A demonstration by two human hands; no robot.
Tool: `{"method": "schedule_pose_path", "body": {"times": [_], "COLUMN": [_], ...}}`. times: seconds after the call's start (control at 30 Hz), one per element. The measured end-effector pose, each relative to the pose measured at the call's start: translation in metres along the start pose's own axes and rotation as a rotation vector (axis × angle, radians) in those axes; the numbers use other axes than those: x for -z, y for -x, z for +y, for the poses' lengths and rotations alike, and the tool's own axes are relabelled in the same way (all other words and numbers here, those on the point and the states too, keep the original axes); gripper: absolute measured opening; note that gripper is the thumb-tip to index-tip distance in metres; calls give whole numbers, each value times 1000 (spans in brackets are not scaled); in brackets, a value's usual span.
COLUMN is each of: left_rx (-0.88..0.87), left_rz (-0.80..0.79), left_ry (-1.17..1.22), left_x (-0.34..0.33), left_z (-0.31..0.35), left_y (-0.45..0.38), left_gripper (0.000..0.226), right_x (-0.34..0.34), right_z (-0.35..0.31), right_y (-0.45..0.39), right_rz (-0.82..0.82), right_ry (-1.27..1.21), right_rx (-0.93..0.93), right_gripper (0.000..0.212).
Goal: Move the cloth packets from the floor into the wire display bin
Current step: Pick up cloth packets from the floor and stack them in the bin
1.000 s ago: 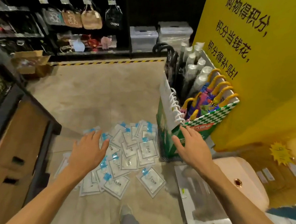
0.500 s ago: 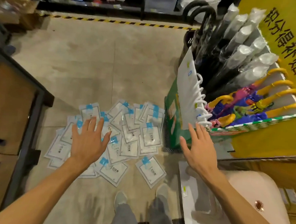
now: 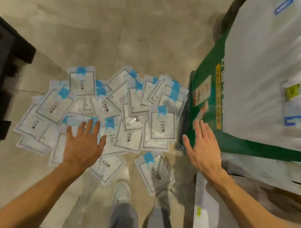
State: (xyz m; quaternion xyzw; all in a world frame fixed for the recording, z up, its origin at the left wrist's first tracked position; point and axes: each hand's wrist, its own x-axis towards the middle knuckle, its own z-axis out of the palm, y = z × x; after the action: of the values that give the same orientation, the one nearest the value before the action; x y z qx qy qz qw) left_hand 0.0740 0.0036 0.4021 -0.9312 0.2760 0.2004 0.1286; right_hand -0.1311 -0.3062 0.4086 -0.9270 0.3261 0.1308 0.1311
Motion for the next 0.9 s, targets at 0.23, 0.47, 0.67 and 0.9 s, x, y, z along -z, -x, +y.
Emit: {"method": "schedule_pose_path", "body": {"times": [0.23, 0.47, 0.67, 0.9], "left_rx": [-11, -54, -58, -41], "left_rz": [-82, -28, -8, 127], "left_ry": [88, 108, 265, 451], "left_x": [-189, -329, -401, -403], "left_z": [38, 51, 39, 43], "left_y": [-110, -210, -247, -252], "left_gripper": [66, 82, 126, 119], "right_x": [-181, -329, -393, -412], "right_z": [33, 46, 65, 72], "right_y": [-103, -202, -247, -247], "right_rz": [-101, -76, 7, 174], "right_ry": [-39, -141, -274, -507], "right_rx": [-3, -49, -175, -219], "right_gripper": [80, 109, 127, 122]}}
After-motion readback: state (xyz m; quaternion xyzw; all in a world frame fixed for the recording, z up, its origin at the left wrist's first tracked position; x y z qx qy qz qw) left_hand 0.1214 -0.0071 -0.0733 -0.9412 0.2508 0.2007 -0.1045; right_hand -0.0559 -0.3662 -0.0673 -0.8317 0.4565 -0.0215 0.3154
